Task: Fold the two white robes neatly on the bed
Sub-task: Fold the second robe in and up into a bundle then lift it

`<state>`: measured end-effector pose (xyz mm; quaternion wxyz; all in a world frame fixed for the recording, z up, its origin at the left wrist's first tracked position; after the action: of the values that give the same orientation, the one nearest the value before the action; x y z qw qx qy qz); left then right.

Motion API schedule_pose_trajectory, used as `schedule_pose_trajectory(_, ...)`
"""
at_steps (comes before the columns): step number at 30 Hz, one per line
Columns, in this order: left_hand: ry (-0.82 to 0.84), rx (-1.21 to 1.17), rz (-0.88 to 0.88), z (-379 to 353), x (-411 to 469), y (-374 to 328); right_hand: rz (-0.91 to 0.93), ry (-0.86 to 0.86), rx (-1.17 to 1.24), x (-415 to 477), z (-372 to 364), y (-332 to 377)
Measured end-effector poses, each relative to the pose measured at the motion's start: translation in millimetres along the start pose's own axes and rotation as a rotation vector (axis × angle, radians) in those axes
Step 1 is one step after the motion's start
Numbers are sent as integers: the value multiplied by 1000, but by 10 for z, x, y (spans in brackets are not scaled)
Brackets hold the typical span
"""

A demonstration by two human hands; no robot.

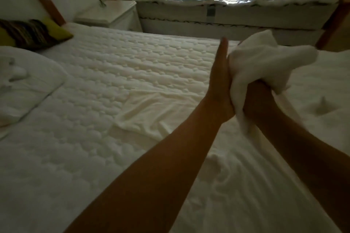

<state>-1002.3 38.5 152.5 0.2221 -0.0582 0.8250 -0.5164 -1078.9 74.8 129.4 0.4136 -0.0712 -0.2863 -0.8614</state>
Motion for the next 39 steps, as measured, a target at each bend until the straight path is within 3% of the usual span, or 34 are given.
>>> schedule_pose_trajectory(2,149,-404,-177,564,61,-42,-93,145,173,147,-484,305)
schedule_pose_trajectory(3,17,-518,-148,964,76,-78,-79,162,84,223,-642,602)
schedule_pose_trajectory(6,-202,-645,-190,2227,65,247,-106,329,156,445,-1513,1231)
schedule_pose_trajectory(7,-256,-658,-236,2561,35,440,-35,405,151,413,-1847,1311)
schedule_pose_trajectory(9,-288,-725,-244,3170,-66,915,169,579,-64,162,-2655,1391)
schedule_pose_trajectory(11,-302,-814,-207,3667,-118,1341,205,611,-224,-107,-3266,1234)
schedule_pose_trajectory(14,-210,-783,-236,3728,2,1305,177,539,-255,-83,-3452,1129)
schedule_pose_trajectory(19,-298,-773,-155,3699,-80,1160,151,551,-277,-46,-3369,1154)
schedule_pose_trajectory(24,-257,-755,-84,3819,-136,1122,145,577,-282,-19,-3266,1240)
schedule_pose_trajectory(29,-111,-868,-115,3902,-87,1230,167,578,-238,-34,-3279,1205)
schedule_pose_trajectory(36,-52,-941,-41,3973,21,1399,182,561,-164,-13,-3296,1129)
schedule_pose_trajectory(39,100,-1002,-78,3941,38,1345,187,599,-152,10,-3283,1143)
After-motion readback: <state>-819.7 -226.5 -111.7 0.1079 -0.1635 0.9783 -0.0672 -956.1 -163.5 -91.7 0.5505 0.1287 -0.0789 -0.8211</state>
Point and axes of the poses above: each hand's wrist, its own x-axis towards the middle knuckle, its own z-axis out of the back of the hand, y = z × x, the point moved 3 cm from there along x, towards the middle knuckle
